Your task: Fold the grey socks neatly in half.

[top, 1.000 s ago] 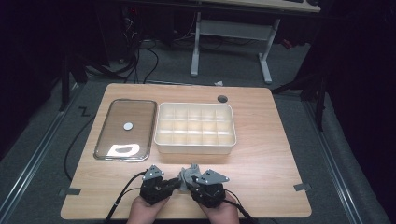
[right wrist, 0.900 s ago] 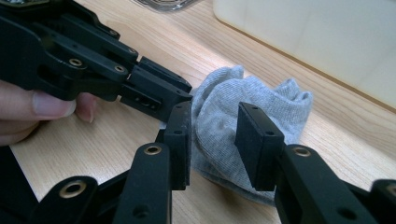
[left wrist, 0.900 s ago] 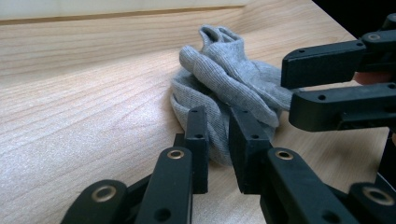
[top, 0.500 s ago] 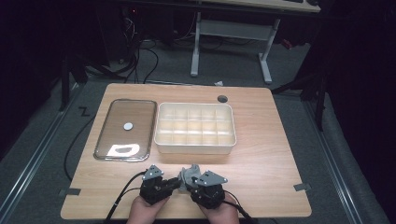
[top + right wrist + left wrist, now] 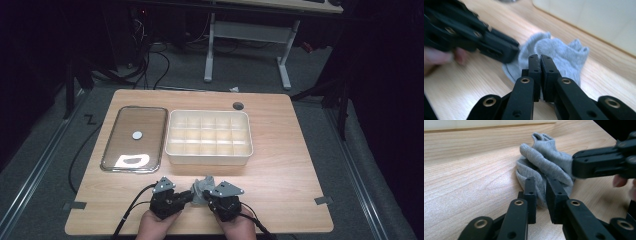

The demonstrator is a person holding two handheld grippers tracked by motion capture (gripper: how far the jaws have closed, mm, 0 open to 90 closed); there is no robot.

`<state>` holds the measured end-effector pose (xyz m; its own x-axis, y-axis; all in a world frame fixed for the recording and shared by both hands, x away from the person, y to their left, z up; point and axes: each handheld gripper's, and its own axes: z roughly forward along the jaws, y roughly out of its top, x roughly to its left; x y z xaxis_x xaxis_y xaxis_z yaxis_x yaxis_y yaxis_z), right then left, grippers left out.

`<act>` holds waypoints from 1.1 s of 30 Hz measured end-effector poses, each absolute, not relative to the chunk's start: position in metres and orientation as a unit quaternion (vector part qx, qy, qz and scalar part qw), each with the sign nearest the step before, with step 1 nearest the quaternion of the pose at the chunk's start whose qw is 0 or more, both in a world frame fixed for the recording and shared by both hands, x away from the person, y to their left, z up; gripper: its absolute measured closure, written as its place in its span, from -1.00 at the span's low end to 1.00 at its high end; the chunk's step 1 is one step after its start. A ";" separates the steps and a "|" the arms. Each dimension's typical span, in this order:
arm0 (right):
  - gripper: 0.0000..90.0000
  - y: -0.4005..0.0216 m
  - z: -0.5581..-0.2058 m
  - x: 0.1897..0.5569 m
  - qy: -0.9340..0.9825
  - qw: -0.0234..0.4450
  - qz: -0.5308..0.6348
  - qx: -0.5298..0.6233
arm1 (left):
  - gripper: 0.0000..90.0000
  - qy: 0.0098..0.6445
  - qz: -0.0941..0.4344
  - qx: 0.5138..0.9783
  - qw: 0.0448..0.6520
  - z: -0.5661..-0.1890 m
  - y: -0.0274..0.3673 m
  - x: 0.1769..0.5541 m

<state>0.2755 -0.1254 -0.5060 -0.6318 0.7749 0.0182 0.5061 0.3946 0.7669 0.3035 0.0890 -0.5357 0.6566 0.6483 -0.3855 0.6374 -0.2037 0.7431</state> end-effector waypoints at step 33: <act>0.95 -0.108 -0.530 0.273 0.821 0.123 0.408 0.379 | 1.00 0.385 0.040 0.780 0.492 -0.528 0.073 0.311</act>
<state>0.2734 -0.1083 -0.5298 -0.6819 0.7236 0.1072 0.5226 0.3794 0.7635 0.3107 0.0731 -0.5280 0.7010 0.6390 -0.3167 0.5608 -0.2196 0.7983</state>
